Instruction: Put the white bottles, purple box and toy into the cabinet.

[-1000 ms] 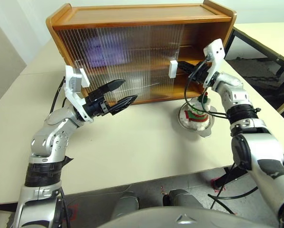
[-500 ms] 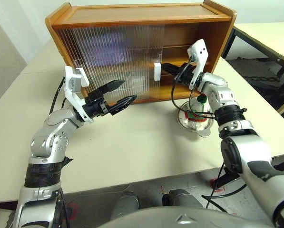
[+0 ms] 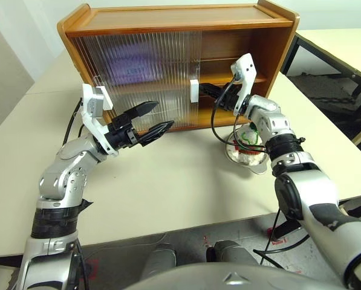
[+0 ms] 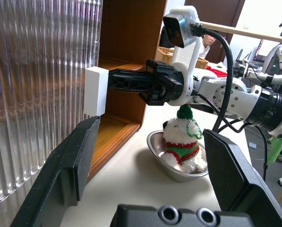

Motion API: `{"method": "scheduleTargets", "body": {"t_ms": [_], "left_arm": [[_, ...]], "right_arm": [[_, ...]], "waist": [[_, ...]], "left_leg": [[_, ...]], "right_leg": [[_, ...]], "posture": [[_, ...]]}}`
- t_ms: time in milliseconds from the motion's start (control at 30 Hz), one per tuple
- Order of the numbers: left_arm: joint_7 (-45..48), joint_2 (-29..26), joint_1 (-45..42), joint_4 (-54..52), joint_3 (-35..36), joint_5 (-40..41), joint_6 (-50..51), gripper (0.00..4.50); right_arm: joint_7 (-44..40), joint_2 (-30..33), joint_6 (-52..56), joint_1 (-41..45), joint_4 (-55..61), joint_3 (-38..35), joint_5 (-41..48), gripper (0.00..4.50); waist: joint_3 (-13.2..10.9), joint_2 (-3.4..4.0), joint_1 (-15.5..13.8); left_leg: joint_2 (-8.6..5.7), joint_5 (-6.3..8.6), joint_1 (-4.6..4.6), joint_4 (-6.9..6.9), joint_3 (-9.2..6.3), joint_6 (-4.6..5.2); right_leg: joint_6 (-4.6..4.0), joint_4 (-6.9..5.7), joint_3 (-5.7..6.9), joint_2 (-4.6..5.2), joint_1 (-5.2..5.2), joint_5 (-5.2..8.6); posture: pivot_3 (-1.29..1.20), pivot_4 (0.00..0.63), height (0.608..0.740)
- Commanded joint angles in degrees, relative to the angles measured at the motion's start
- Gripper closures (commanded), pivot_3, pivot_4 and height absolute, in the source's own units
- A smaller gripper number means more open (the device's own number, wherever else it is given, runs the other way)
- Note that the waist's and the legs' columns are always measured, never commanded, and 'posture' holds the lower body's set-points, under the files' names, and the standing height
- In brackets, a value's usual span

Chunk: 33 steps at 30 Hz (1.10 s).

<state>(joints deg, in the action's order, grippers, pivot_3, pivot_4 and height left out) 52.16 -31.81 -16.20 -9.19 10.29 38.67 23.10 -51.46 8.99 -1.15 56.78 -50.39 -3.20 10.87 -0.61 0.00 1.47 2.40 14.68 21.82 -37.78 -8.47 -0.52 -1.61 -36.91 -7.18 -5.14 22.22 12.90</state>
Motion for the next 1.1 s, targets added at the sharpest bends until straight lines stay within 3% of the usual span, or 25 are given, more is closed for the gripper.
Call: {"method": "scheduleTargets", "body": {"t_ms": [33, 300, 533, 667, 967, 1100], "left_arm": [[0.1, -0.1, 0.0, -1.3, -0.3, -0.2, -0.1, 0.0], [0.4, 0.7, -0.6, -0.7, -1.2, -0.4, -0.3, 0.0], [0.8, 1.1, -1.2, -0.4, -1.6, -0.5, 0.1, 0.0], [1.1, 0.7, -0.8, -0.5, -1.4, -0.1, 0.6, 0.0], [2.3, 0.9, -0.4, 1.0, -1.7, -0.4, 0.2, 0.0], [2.8, 1.0, -0.5, 1.6, -1.7, -0.6, -0.1, 0.0]], "right_arm": [[0.6, 1.3, -1.7, 1.4, -0.9, -0.2, -0.4, 4.48], [1.5, 7.2, -2.0, 0.7, 2.5, -1.4, 0.3, 4.48], [-0.9, 11.3, 5.0, -5.6, 15.4, -2.5, 4.6, 4.48], [-3.3, 15.9, 10.8, -13.9, 27.4, -4.2, 8.6, 3.53], [-5.1, 23.9, 20.7, -31.6, 45.2, -9.2, 17.3, 0.15], [-6.0, 26.1, 22.3, -37.3, 48.1, -10.3, 18.9, 0.07]], "waist": [[0.0, 0.0, 0.0], [0.0, -0.01, -0.3], [0.0, -0.05, -0.2], [0.0, -0.05, -0.3], [0.0, -0.15, 0.7], [-0.1, -0.18, 1.2]], "left_leg": [[0.0, -0.01, 0.0, -0.01, 0.0, 0.0], [-0.02, -0.07, -0.01, -0.12, 0.02, 0.01], [-0.1, -0.12, -0.06, -0.14, 0.21, 0.01], [-0.13, -0.16, -0.09, -0.19, 0.62, -0.03], [-0.31, -0.18, -1.08, -0.23, 1.01, -0.06], [-0.34, -0.15, -1.53, -0.22, 0.97, -0.11]], "right_leg": [[0.0, -0.07, 0.0, 0.0, 0.02, 0.0], [-0.15, -0.21, -0.01, 0.02, 0.01, 0.09], [-0.13, -0.25, 0.02, -0.07, -0.05, 0.09], [-0.08, -0.26, 0.06, -0.12, -0.14, 0.09], [0.64, -0.25, -0.17, -0.24, -1.11, 0.54], [0.7, -0.24, -0.17, -0.21, -1.55, 0.6]], "posture": [[0.0, 0.0, 0.74], [-0.03, 0.0, 0.74], [-0.04, 0.0, 0.74], [-0.05, 0.0, 0.74], [-0.08, 0.0, 0.74], [-0.08, 0.0, 0.74]]}}
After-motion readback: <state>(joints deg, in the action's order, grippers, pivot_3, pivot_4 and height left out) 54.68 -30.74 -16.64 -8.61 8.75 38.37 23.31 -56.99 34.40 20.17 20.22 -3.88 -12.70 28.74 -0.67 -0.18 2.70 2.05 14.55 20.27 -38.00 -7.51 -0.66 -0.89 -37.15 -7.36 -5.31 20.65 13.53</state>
